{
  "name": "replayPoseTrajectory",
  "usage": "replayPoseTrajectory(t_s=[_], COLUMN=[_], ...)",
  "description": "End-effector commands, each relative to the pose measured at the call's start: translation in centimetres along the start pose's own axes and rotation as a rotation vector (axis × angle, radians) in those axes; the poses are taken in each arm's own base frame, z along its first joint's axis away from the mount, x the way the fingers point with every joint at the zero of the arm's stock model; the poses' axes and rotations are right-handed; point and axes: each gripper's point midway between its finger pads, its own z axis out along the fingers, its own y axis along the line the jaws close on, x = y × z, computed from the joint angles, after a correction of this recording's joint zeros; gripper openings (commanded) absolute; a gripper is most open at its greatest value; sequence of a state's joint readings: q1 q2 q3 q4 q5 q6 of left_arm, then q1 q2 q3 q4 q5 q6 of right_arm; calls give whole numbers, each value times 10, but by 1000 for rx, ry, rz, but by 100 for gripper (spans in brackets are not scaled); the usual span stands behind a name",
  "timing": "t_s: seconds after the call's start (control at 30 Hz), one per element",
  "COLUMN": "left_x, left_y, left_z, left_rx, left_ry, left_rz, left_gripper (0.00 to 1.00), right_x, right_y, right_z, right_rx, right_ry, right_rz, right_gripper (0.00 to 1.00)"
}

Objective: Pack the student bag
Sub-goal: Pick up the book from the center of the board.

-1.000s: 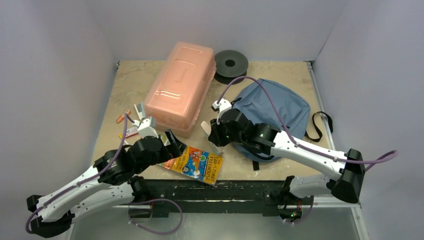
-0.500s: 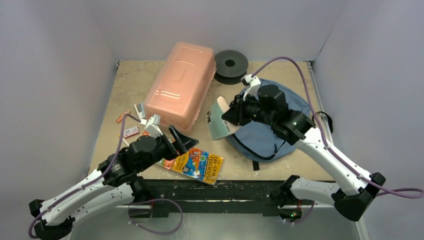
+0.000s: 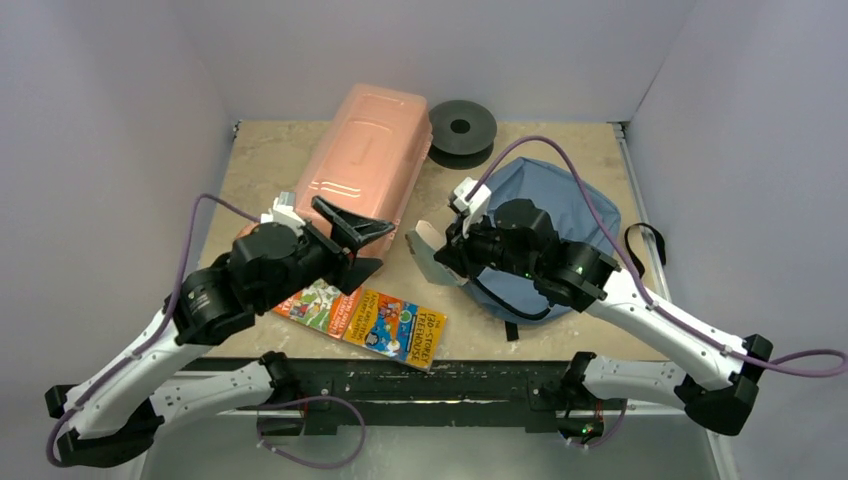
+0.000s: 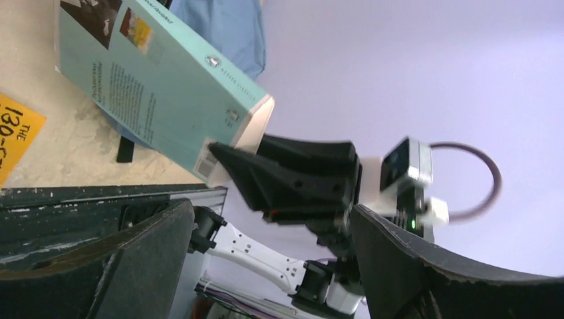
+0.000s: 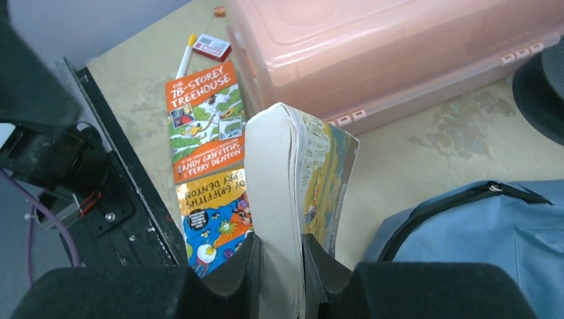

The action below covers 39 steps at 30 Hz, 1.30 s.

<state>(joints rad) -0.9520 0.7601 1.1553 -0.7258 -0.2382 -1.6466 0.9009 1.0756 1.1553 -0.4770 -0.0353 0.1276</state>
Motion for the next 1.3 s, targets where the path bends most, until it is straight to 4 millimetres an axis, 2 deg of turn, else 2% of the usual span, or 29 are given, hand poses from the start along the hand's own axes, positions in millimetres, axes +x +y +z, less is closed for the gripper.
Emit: replayPoseTrajectory(t_s=[0.0, 0.17, 0.3, 0.37, 0.5, 0.6, 0.7, 0.73, 0.77, 0.83, 0.87, 0.97, 1.0, 1.03, 1.13, 1.2, 1.27], left_x=[9, 8, 5, 12, 23, 25, 26, 27, 28, 30, 30, 34, 38, 39, 36, 32, 32], left_y=[8, 9, 11, 12, 23, 35, 38, 37, 36, 32, 31, 19, 15, 15, 7, 1, -13], left_z=[21, 41, 59, 68, 87, 98, 107, 109, 111, 113, 113, 114, 112, 109, 96, 85, 70], left_rx=[-183, -259, -261, -273, -313, -325, -287, -264, -240, -184, -166, -43, 19, 58, 232, 339, 480], left_ry=[35, 26, 2, 35, 84, 84, 85, 91, 100, 115, 122, 159, 190, 197, 181, 165, 150], left_rz=[-65, -41, -44, -46, -30, -12, 14, 28, 48, 110, 150, 352, 428, 492, 635, 689, 729], left_gripper=[88, 91, 92, 92, 85, 67, 53, 43, 27, 7, 0, 0, 0, 0, 0, 0, 0], right_x=[-57, -55, -52, -49, -44, -40, -35, -31, -26, -13, -7, 17, 20, 21, 8, 1, -1], right_y=[5, 8, 19, 25, 27, 29, 31, 32, 32, 31, 32, 46, 49, 52, 66, 58, 36], right_z=[-14, -12, -10, -8, -6, -6, -4, -3, -2, -2, -4, -11, -17, -25, -52, -57, -55], right_rx=[57, 100, 117, 135, 195, 225, 242, 240, 241, 251, 240, 141, 113, 75, -79, -125, -129], right_ry=[-193, -168, -158, -144, -121, -110, -86, -70, -48, -9, 8, 29, 17, 9, -69, -99, -107], right_rz=[-136, -201, -234, -254, -278, -289, -295, -292, -286, -227, -202, -81, -5, 36, 227, 319, 365], right_gripper=[0, 0, 0, 0, 0, 0, 0, 0, 0, 12, 19, 74, 88, 97, 99, 99, 99])
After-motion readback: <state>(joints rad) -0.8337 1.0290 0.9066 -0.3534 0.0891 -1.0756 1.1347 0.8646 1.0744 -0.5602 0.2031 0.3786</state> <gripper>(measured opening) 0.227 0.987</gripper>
